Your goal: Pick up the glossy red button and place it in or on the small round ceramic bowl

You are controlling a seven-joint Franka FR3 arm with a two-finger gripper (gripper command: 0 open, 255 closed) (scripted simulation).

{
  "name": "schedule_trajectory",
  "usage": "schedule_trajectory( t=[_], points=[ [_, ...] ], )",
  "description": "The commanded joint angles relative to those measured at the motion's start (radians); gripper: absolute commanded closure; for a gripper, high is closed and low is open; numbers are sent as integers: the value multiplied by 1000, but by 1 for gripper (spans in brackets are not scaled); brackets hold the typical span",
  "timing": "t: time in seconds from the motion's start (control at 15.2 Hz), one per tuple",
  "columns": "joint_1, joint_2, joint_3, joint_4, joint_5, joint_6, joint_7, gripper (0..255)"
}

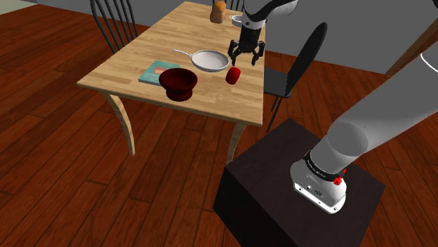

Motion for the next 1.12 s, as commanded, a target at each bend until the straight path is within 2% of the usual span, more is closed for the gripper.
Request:
schedule_trajectory(
  t=[0.0,0.46,0.99,1.06],
  points=[
    [-12,75,-4,43,-19,37,44,0],
    [-36,321,-36,221,-76,116,191,0],
    [-54,587,-97,471,-107,143,325,0],
    [-55,594,-98,469,-107,153,325,0]
  ],
)
